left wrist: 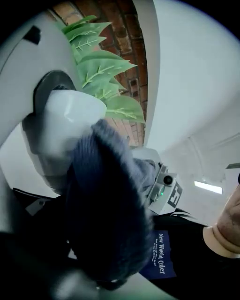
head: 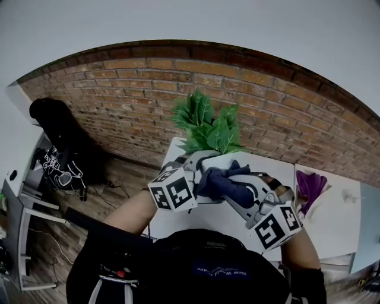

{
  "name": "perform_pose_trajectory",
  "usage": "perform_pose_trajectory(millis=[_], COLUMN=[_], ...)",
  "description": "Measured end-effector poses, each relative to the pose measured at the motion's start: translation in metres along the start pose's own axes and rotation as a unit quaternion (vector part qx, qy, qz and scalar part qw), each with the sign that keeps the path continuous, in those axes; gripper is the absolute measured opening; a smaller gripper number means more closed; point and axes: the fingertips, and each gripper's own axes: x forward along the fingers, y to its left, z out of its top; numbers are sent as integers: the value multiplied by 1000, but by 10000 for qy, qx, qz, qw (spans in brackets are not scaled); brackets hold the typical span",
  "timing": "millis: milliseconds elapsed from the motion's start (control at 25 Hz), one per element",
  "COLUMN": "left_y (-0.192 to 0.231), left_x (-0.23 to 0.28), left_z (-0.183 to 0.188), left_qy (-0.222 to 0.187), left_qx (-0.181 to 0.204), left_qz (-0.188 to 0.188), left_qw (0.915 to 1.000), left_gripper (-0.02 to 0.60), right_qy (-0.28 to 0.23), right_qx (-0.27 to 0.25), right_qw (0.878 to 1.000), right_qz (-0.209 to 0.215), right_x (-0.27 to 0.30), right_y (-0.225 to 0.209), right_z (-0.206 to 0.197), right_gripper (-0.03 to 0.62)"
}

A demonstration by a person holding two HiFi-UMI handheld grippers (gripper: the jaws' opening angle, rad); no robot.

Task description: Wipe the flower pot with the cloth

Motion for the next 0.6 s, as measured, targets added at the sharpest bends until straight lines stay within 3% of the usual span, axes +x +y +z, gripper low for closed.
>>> perform_pose_trajectory(millis=[120,280,360,480,600], left_y=[6,7,5,3,-2], left_x=[-3,-2,-1,1,8], left_z=[-3,-1,0,1,3], left_qy=[19,-35,-90,-74,51], left_qx=[-19,-28,-84,-13,172], left_qz=[122,148,108,70,52], left_qw=[9999,9999,9999,9999,9998], left_gripper=[525,525,525,525,525], right_qy=[50,94,-52,-384,-343], right_qx=[0,-32,34,238,111], right_qw=[9994,9989,9996,9983,9969], right_qz=[344,466,264,-368,-706], right_x=[0,-3,-6,-7,5], right_y=[17,21,12,-16,-26], right_z=[-2,-2,3,17,25], right_gripper=[103,103,103,103,103])
